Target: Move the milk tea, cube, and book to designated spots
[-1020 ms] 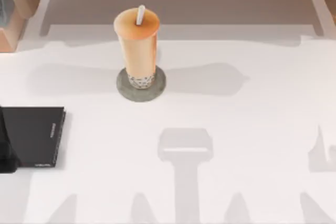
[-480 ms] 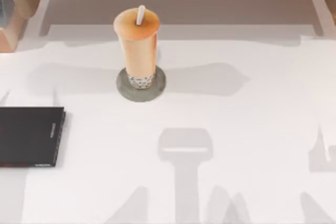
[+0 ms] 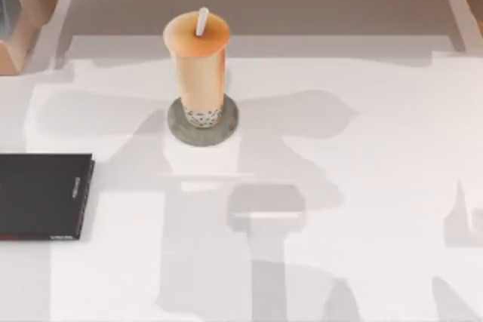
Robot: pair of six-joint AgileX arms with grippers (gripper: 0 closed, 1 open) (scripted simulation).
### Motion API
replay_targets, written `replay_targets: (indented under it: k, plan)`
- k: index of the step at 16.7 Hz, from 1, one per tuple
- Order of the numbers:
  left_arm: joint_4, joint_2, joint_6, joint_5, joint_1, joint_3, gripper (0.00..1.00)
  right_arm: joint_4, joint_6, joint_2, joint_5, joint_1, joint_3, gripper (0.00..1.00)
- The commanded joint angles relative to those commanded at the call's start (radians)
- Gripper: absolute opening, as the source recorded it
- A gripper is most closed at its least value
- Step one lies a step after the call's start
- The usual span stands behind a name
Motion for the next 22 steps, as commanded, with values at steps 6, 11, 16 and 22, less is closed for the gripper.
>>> replay_targets:
  k: [6,11,16,22]
  plan:
    - [0.142,0.486,0.0,0.099,0.09,0.332,1.0,0.0,0.0,0.0,0.0,0.0,0.0,1.0]
    - [0.204,0.629,0.003,0.134,0.123,0.463,1.0,0.0,0.0,0.0,0.0,0.0,0.0,1.0]
    - [0.202,0.627,0.003,0.133,0.118,0.459,1.0,0.0,0.0,0.0,0.0,0.0,0.0,1.0]
    - [0.173,0.695,0.002,0.118,0.106,0.559,1.0,0.0,0.0,0.0,0.0,0.0,0.0,1.0]
